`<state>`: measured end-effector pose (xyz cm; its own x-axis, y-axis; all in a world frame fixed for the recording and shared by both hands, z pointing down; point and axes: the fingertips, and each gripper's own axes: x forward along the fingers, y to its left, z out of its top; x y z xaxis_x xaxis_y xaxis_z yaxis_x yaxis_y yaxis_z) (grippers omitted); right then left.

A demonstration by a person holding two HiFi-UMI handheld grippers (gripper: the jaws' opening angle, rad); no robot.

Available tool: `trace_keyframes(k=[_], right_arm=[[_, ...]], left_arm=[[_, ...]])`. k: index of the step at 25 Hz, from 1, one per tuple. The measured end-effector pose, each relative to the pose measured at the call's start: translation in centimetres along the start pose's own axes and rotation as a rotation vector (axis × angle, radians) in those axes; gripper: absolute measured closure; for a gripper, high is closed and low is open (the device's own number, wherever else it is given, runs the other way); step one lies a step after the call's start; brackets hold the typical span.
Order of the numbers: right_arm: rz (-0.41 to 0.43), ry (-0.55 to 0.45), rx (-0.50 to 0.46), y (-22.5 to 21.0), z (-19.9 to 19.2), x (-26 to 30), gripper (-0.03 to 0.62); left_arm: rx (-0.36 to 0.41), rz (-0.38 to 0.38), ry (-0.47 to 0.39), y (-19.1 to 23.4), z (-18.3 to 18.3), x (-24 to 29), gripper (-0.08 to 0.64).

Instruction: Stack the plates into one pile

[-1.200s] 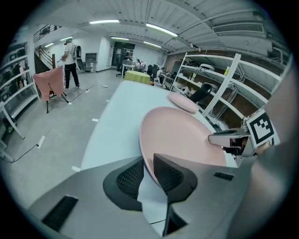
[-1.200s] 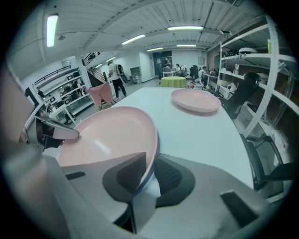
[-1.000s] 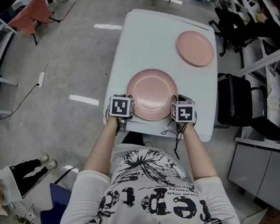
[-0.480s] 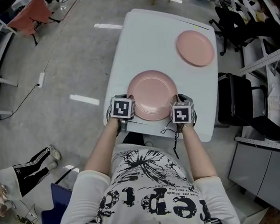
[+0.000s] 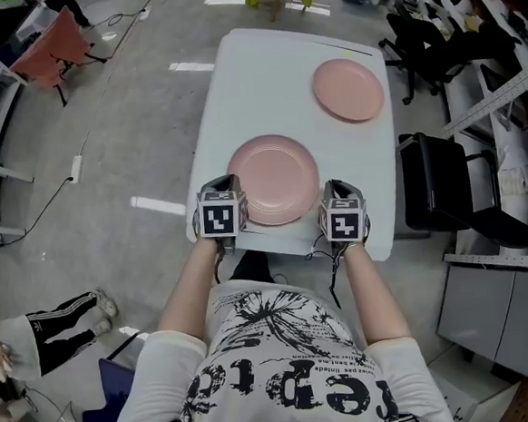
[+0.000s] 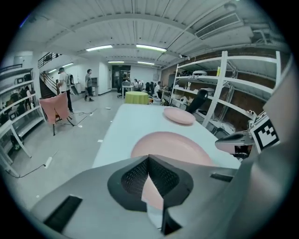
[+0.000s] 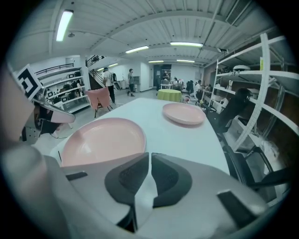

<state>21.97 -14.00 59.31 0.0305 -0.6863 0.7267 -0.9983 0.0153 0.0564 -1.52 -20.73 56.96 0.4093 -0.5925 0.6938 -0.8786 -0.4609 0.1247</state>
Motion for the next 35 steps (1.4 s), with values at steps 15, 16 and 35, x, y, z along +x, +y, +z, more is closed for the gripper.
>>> trace_keyframes(k=[15, 16, 35], right_arm=[[-0.059, -0.115, 0.076, -10.6, 5.6, 0.1, 0.584], [-0.067, -0.116, 0.082, -11.2, 6.4, 0.7, 0.584], [-0.007, -0.086, 0.008, -25.2, 14.9, 10.8, 0.584]], left_arm=[[0.051, -0.246, -0.113, -10.1, 10.9, 4.5, 0.557], [0.051, -0.264, -0.115, -10.3, 11.9, 5.3, 0.557], [0.027, -0.267, -0.116, -19.5, 23.0, 18.6, 0.557]])
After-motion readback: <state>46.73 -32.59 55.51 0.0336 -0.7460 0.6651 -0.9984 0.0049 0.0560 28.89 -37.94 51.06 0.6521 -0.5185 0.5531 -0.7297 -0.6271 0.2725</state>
